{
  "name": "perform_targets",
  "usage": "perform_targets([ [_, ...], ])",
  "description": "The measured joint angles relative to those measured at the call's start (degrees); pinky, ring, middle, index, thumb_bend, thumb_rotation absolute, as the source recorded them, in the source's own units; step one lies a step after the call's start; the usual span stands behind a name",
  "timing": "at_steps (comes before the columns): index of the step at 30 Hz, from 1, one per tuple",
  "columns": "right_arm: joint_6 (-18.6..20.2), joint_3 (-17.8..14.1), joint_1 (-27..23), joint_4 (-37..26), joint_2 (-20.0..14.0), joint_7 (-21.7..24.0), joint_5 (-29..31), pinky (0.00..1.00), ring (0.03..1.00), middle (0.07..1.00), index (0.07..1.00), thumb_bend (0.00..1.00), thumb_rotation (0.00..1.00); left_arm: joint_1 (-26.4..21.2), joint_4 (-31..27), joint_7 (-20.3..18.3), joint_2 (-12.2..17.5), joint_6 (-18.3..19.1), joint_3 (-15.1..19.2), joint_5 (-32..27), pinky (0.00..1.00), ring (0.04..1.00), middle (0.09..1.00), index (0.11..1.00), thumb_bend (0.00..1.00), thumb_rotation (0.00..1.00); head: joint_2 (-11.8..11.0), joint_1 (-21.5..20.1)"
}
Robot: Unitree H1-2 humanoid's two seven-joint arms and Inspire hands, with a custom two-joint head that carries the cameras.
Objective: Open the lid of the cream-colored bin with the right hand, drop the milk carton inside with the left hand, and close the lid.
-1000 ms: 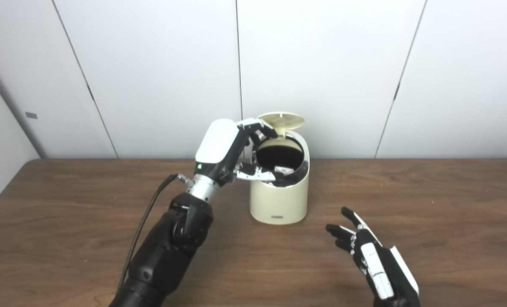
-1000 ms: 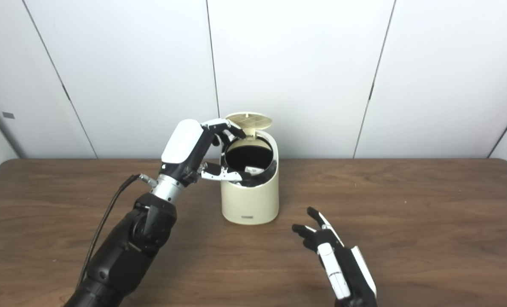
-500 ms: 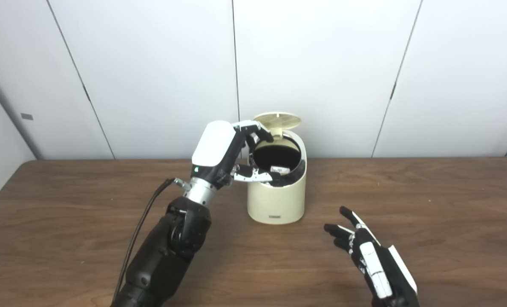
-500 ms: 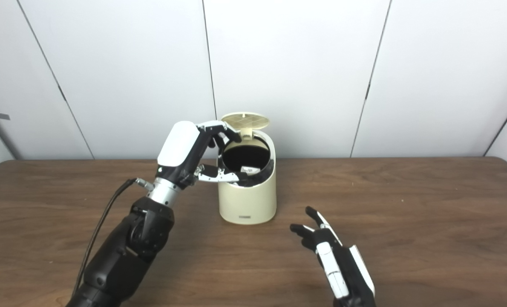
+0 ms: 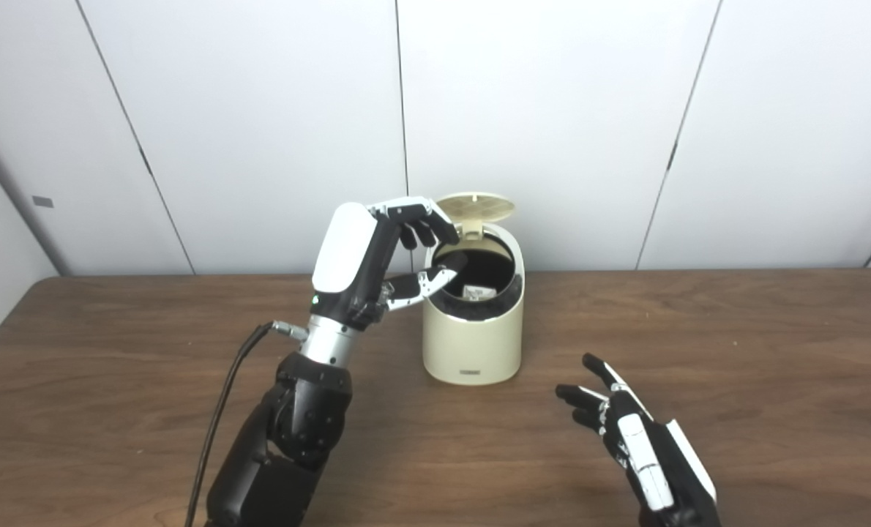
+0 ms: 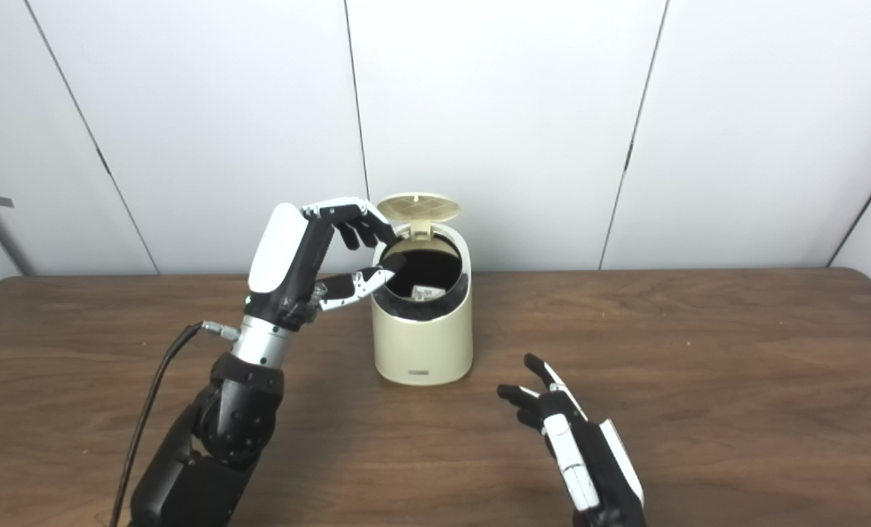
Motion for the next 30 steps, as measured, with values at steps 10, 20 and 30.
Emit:
perform_targets([
  [10, 1.12, -0.25, -3.14, 0.01, -0.26, -0.16, -0.72, 0.79, 0.861, 0.874, 0.931, 0.49, 1.00, 6.28, -14.27, -8.81, -3.21, 15.19, 6.61, -13.86, 0.36, 0.446, 0.529, 0.498, 0.49, 0.00, 0.44, 0.71],
  [20, 1.40, -2.22, -11.60, 1.36, -2.28, -1.30, -5.35, 0.84, 0.902, 0.906, 0.919, 0.54, 0.94, 13.73, -21.36, -13.35, -2.97, 28.72, 10.11, -19.10, 0.50, 0.583, 0.651, 0.627, 0.54, 0.29, 1.06, -0.09],
  [30, 1.68, 1.98, -25.34, 7.86, -8.56, -2.06, -24.58, 0.99, 0.995, 0.955, 0.835, 0.55, 0.94, 19.67, -24.90, -17.72, -1.35, 34.96, 9.55, -22.11, 0.77, 0.803, 0.847, 0.880, 0.55, 0.93, 1.14, -0.17],
])
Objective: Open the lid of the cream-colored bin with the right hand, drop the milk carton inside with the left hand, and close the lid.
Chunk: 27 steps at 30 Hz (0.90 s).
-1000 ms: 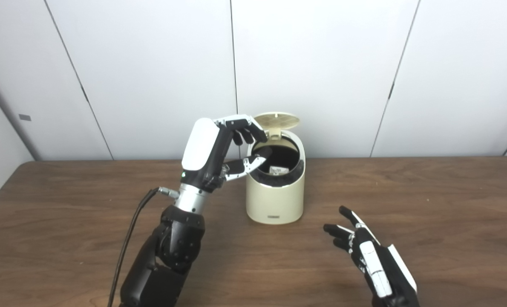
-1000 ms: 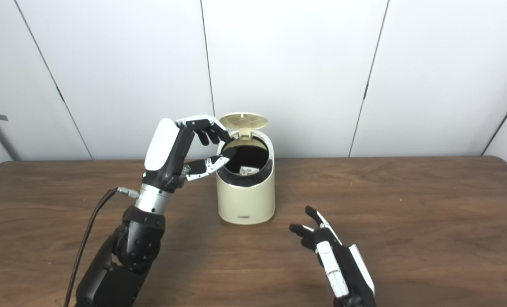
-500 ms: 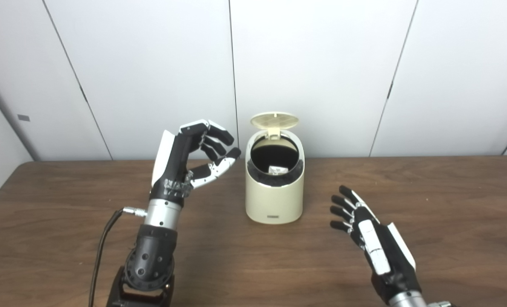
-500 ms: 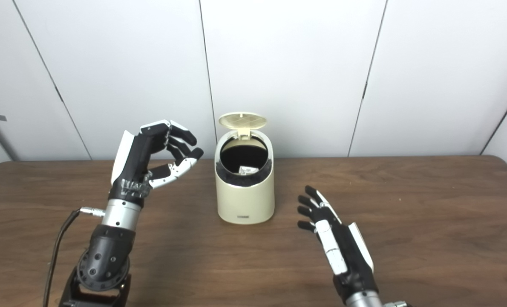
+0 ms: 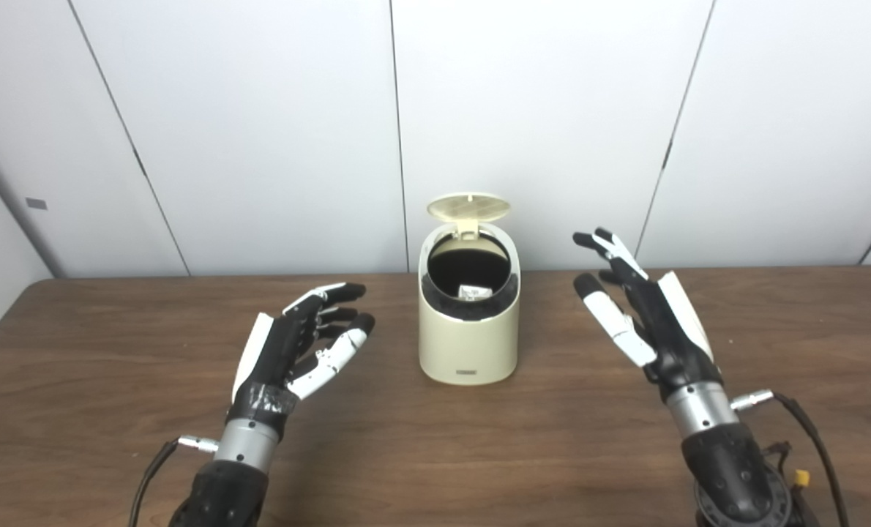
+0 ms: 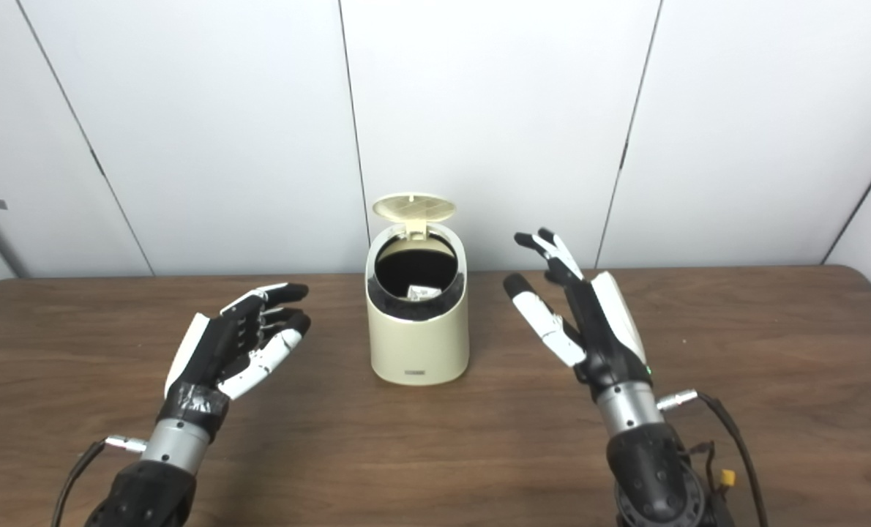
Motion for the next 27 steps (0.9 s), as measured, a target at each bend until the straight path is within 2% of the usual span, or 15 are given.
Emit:
perform_targets([
  [3, 1.05, 0.20, -3.27, 2.37, 0.05, 0.39, -2.21, 0.96, 0.996, 0.966, 0.837, 0.54, 0.88, 1.52, 0.14, -0.04, -0.36, -0.53, 0.41, -1.76, 0.82, 0.852, 0.882, 0.904, 0.57, 0.96, 0.09, -0.09],
  [8, 2.06, 0.84, -8.12, 6.40, -0.01, 0.84, -4.68, 0.96, 1.000, 0.975, 0.839, 0.54, 0.88, 3.85, 2.20, 0.78, -2.19, -2.74, 1.47, -3.77, 0.90, 0.920, 0.933, 0.937, 0.62, 1.00, 0.00, -0.79],
  [12, 2.05, 1.36, -11.69, 8.54, -0.16, 0.93, -6.04, 0.94, 1.000, 0.988, 0.841, 0.54, 0.90, 4.97, 2.43, 1.47, -3.27, -3.22, 1.49, -4.28, 0.90, 0.923, 0.938, 0.936, 0.61, 1.00, 0.09, -0.97],
  [18, 2.33, 3.84, -15.56, 11.03, -3.09, 3.62, -10.24, 0.87, 1.000, 0.979, 0.851, 0.56, 0.90, 7.23, 3.19, 2.55, -5.46, -3.42, 2.25, -6.29, 0.91, 0.933, 0.948, 0.946, 0.56, 1.00, 0.18, -1.32],
  [25, 3.03, 6.42, -18.54, 12.01, -3.86, 8.05, -13.24, 0.93, 1.000, 0.983, 0.836, 0.54, 0.92, 8.12, 4.89, 2.92, -6.59, -5.45, 2.82, -8.20, 0.92, 0.930, 0.944, 0.937, 0.59, 1.00, 0.09, -1.23],
  [27, 3.04, 7.12, -19.02, 12.02, -3.85, 9.37, -13.61, 0.95, 1.000, 0.979, 0.809, 0.54, 0.89, 8.12, 5.00, 2.93, -6.62, -5.49, 2.83, -8.41, 0.92, 0.930, 0.944, 0.938, 0.59, 1.00, 0.00, -1.14],
])
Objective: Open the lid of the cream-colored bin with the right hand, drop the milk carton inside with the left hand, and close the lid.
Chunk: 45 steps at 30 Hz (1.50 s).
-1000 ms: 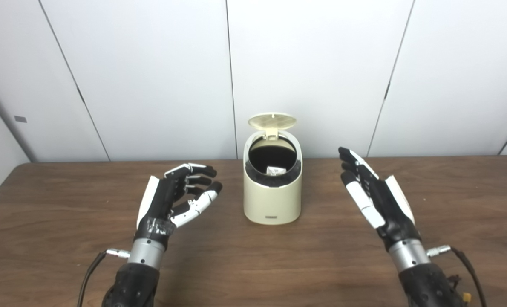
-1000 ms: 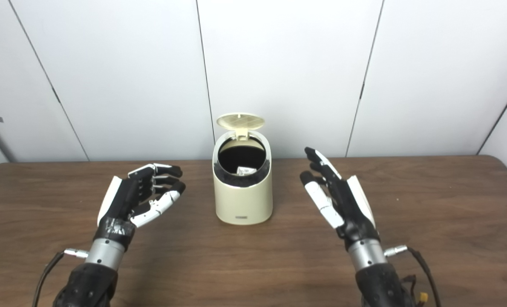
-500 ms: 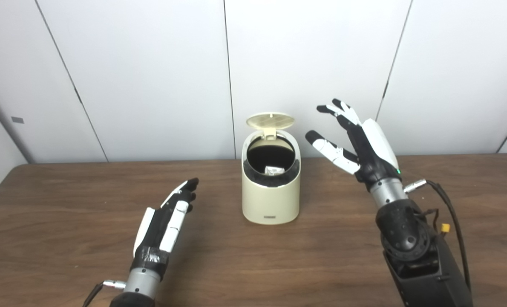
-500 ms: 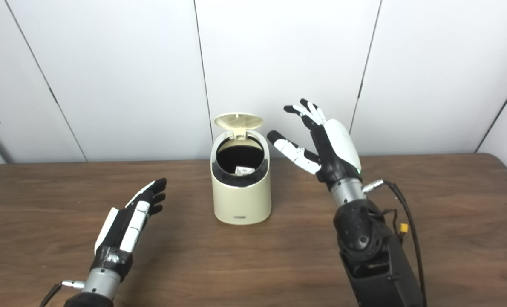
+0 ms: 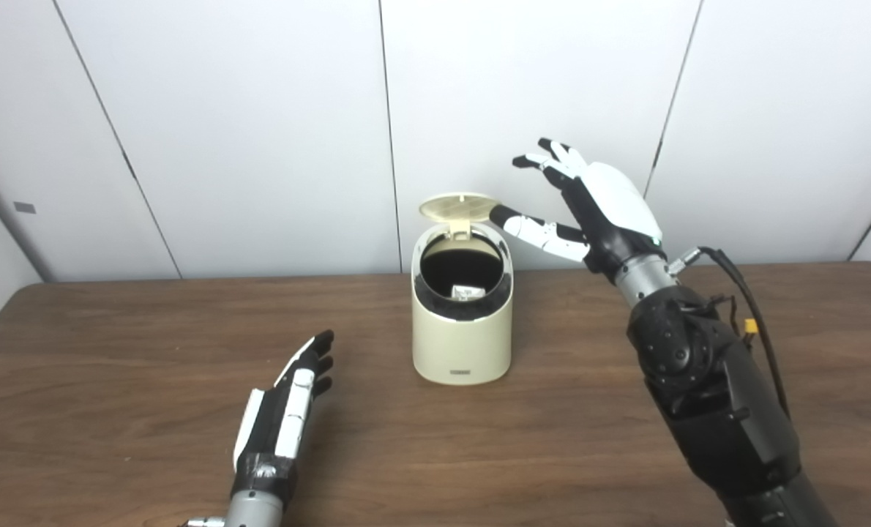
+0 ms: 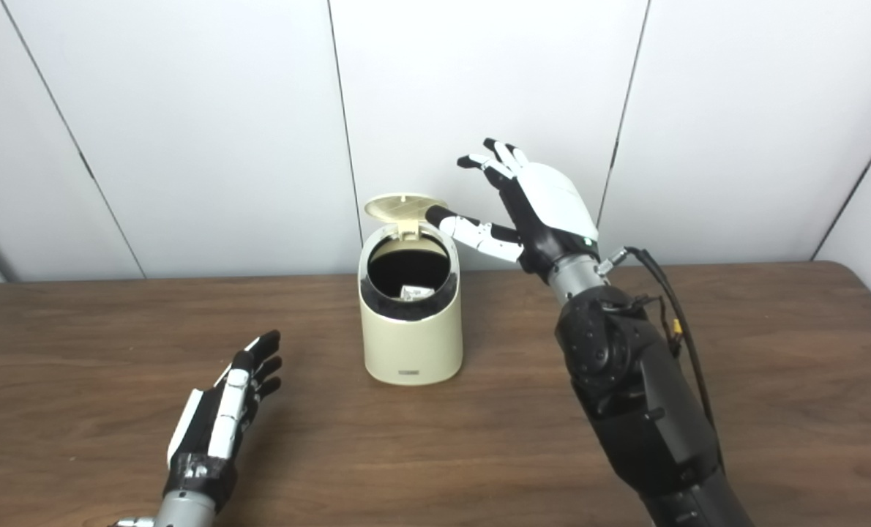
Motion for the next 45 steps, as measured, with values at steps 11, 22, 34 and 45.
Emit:
perform_targets([
  [11, -0.22, 3.84, 0.00, 0.16, 0.46, 2.57, -2.21, 0.98, 1.000, 0.980, 0.766, 0.57, 0.92, -0.02, 0.50, 1.25, -0.10, -0.02, 0.30, -0.36, 0.93, 0.922, 0.927, 0.931, 0.58, 1.00, -0.09, 0.35],
  [22, -0.80, 4.41, 3.88, -3.30, 0.44, 3.81, -2.93, 0.94, 1.000, 0.961, 0.758, 0.52, 0.86, -0.12, 1.53, 1.76, 0.06, -2.38, -1.03, 1.27, 0.90, 0.905, 0.915, 0.941, 0.54, 1.00, 0.35, 0.09],
  [34, -1.11, 4.27, 8.25, -6.50, 0.20, 3.67, -4.86, 1.00, 1.000, 0.964, 0.742, 0.50, 0.83, -0.58, 1.95, 2.10, -0.02, -2.88, -1.63, 2.21, 0.89, 0.894, 0.908, 0.955, 0.56, 0.96, 1.14, 0.44],
  [45, -2.48, 6.90, 9.21, -5.29, 1.37, 3.02, -8.16, 1.00, 1.000, 0.985, 0.752, 0.51, 0.84, -0.59, 1.97, 3.28, -0.14, -2.88, -1.71, 2.50, 0.89, 0.894, 0.906, 0.971, 0.58, 0.94, 1.67, 0.62],
])
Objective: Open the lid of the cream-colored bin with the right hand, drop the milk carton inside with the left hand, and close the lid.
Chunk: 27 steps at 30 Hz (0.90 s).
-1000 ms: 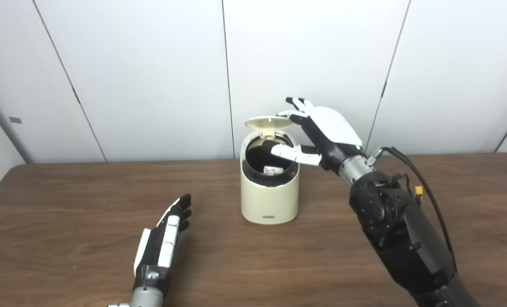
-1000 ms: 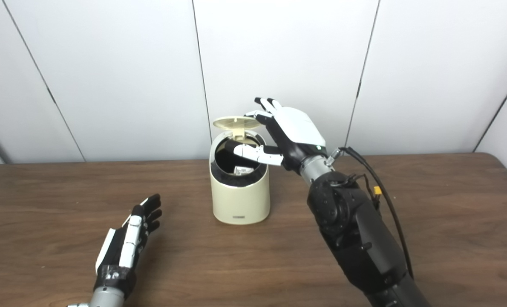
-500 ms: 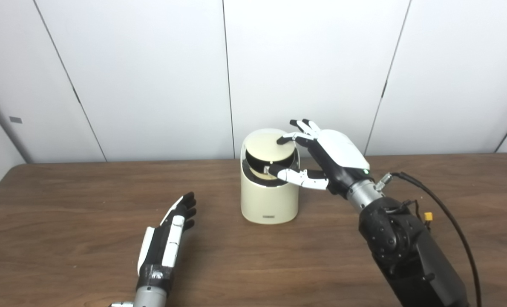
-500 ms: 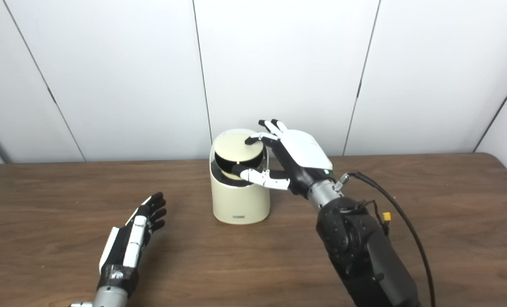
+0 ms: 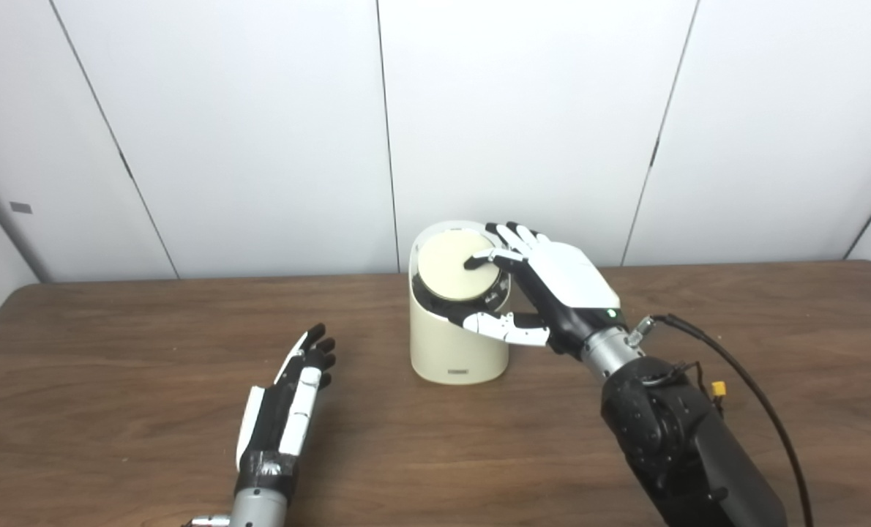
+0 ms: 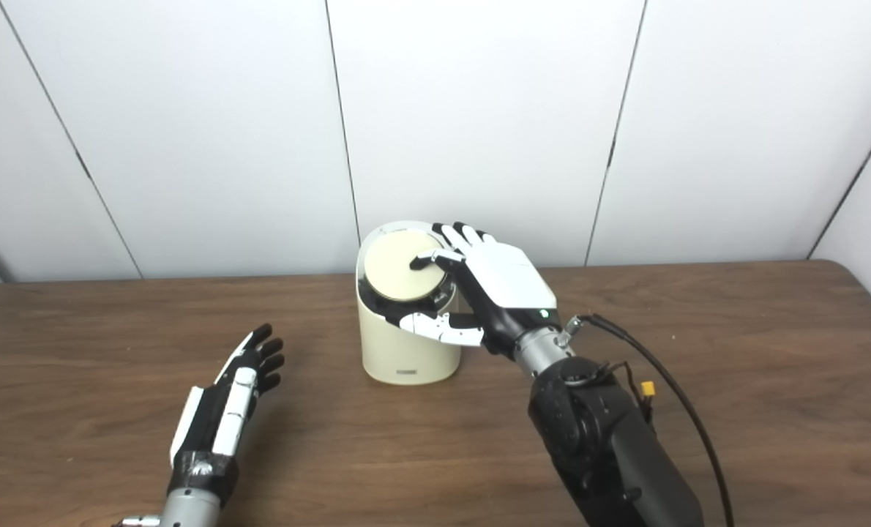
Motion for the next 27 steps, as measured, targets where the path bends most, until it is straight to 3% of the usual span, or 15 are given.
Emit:
perform_targets([
  [15, -2.89, 1.52, 0.66, 0.00, 0.39, -0.11, -2.91, 1.00, 1.000, 0.983, 0.746, 0.53, 0.82, -0.03, 0.00, 0.17, -0.06, 0.01, -0.46, 0.10, 0.88, 0.897, 0.905, 0.952, 0.57, 0.93, 0.53, 0.53],
  [22, -5.16, 2.00, 1.00, 0.00, -0.58, -0.47, -7.66, 1.00, 1.000, 0.978, 0.719, 0.56, 0.78, -0.08, 0.00, 0.17, -0.06, 0.11, -0.45, 0.09, 0.88, 0.896, 0.904, 0.948, 0.58, 0.94, 0.70, 0.44],
  [27, -6.14, 2.83, 0.97, 0.00, -1.19, -0.28, -12.07, 1.00, 1.000, 0.992, 0.724, 0.57, 0.82, -0.09, -0.09, 0.13, -0.13, 0.62, -0.44, -0.15, 0.89, 0.900, 0.908, 0.948, 0.59, 0.95, 1.23, 0.62],
])
